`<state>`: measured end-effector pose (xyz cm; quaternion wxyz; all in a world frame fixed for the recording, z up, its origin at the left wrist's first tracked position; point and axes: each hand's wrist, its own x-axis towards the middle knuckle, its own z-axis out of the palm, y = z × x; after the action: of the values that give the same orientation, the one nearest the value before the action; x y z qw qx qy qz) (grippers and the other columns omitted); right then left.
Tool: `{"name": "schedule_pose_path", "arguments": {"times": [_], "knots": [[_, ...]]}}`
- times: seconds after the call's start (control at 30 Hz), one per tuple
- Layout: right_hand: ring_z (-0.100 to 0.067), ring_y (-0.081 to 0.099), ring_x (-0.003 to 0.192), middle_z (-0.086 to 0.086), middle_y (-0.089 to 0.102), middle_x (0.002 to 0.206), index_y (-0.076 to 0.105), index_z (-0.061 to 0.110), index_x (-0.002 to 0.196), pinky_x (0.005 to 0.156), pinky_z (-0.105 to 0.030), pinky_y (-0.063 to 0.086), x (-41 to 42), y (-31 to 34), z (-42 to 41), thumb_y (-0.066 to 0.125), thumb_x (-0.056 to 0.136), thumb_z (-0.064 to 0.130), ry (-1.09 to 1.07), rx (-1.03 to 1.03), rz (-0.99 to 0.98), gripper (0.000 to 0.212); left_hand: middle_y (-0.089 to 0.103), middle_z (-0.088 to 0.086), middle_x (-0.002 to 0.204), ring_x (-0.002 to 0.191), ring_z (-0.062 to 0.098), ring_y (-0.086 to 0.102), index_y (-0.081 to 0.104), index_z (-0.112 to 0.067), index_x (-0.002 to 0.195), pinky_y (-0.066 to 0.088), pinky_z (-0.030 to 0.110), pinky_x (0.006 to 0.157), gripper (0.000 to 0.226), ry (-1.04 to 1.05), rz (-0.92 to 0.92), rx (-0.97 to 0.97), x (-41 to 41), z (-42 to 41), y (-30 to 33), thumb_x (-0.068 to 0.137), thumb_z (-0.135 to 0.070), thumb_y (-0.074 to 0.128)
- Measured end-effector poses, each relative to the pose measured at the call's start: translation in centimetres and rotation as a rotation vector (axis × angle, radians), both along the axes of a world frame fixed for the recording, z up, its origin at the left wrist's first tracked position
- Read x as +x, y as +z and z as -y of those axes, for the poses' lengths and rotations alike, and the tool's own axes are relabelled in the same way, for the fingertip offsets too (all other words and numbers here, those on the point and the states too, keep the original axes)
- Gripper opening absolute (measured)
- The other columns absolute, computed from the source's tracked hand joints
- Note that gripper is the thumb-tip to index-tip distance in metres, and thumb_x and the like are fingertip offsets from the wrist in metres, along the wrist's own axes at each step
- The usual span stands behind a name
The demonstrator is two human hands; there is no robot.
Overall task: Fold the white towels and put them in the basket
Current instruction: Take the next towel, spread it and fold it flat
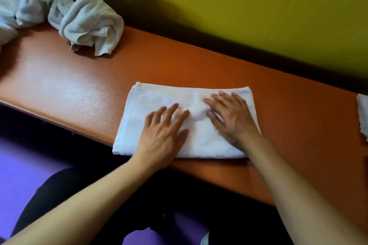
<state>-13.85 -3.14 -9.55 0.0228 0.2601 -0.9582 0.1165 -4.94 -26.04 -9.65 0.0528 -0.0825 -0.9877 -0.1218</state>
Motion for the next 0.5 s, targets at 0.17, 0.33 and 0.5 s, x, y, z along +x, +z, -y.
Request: {"name": "schedule_pose_path", "arguments": {"times": [0.17, 0.33, 0.5], "knots": [[-0.008, 0.008, 0.153, 0.010, 0.016, 0.166, 0.015, 0.041, 0.158, 0.126, -0.040, 0.003, 0.5, -0.7, -1.8, 0.015, 0.103, 0.056, -0.037, 0.062, 0.167, 0.057, 0.007, 0.000, 0.169, 0.156, 0.030, 0.005, 0.008, -0.036, 0.161, 0.002, 0.044, 0.125, 0.069, -0.039, 0.156, -0.164, -0.7, -0.2, -1.5, 0.095, -0.058, 0.011], [-0.011, 0.009, 0.153, 0.012, 0.011, 0.167, 0.008, 0.043, 0.157, 0.122, -0.040, 0.009, 3.6, -0.5, -3.5, 0.016, 0.101, 0.062, -0.195, 0.084, 0.203, 0.061, -0.007, -0.006, 0.169, 0.156, 0.028, -0.008, -0.008, -0.044, 0.157, -0.007, 0.045, 0.125, 0.063, -0.280, 0.189, -0.271, -3.8, 1.2, -0.4, 0.100, -0.057, 0.017], [-0.029, 0.040, 0.130, 0.001, 0.040, 0.152, 0.027, 0.035, 0.156, 0.107, -0.047, 0.032, 7.3, 0.5, -3.3, 0.027, 0.098, 0.063, -0.367, 0.214, 0.137, 0.064, 0.018, 0.000, 0.167, 0.155, 0.035, 0.002, 0.012, -0.041, 0.159, -0.001, 0.052, 0.124, 0.058, -0.270, 0.086, -0.344, -6.2, -0.4, 0.9, 0.106, -0.034, 0.033]]}}
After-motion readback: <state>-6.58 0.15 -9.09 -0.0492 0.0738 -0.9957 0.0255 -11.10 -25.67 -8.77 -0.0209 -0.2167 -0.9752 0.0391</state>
